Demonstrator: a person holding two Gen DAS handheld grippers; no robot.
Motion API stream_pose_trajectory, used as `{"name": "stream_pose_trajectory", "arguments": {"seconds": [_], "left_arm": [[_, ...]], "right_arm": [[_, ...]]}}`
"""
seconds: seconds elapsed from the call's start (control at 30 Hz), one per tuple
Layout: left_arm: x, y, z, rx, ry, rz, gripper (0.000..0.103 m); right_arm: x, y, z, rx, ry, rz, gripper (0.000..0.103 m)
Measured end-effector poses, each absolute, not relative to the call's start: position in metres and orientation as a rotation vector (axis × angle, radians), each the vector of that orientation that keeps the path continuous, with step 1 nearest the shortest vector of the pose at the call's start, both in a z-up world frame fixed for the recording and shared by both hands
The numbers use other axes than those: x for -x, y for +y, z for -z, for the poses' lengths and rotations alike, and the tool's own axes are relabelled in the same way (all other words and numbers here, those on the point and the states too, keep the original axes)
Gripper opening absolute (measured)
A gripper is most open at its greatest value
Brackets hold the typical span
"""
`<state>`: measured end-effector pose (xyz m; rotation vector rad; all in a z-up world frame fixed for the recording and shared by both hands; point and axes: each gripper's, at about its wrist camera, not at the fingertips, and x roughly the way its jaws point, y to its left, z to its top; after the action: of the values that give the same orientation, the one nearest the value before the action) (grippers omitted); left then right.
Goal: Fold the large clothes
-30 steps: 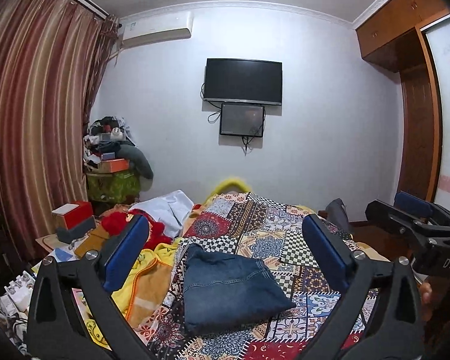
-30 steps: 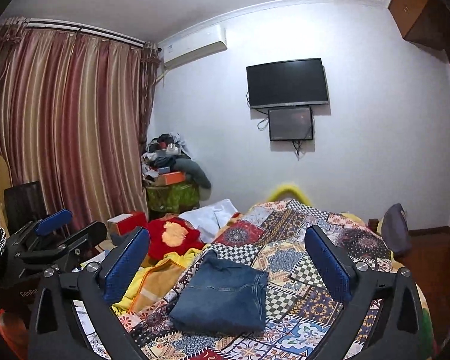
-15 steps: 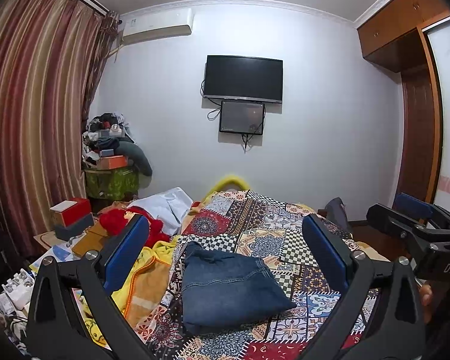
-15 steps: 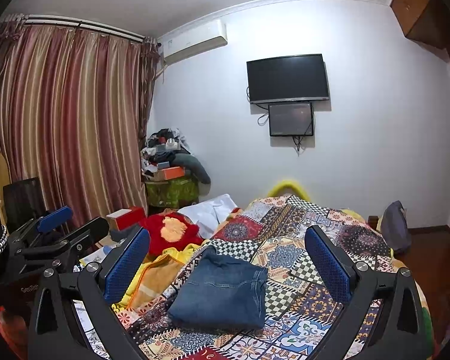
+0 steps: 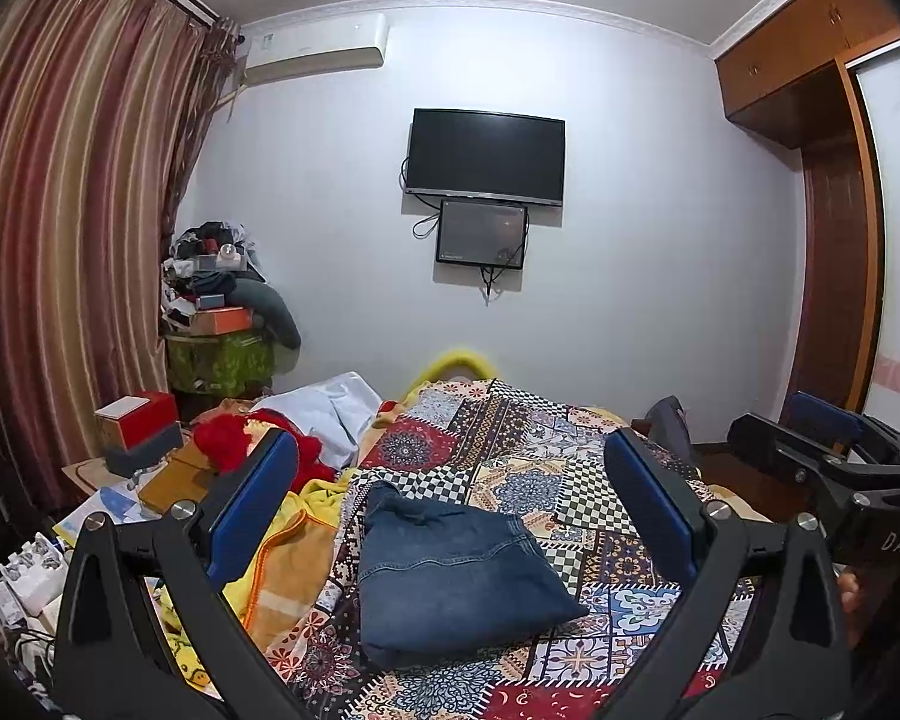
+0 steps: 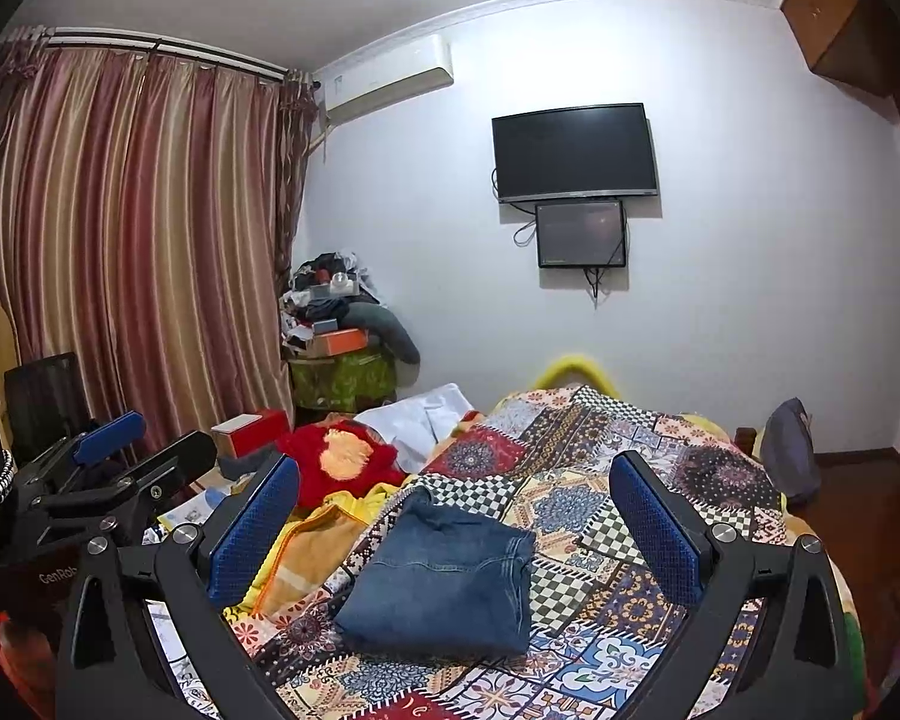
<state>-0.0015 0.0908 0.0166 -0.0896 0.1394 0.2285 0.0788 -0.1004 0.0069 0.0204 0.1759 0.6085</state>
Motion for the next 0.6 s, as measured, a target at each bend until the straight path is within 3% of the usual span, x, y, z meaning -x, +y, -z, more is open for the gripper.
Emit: {"name": "stream_pose_trajectory", "arguments": {"seconds": [0.6], "left_arm": [[-0.0041,0.0886,-0.0126,0.105,0.151,-0.212,0.103]], "right_arm": [[-0.0812,-0.1036,-0.0037,-0.028,0.182,-0.607,0.103]]}}
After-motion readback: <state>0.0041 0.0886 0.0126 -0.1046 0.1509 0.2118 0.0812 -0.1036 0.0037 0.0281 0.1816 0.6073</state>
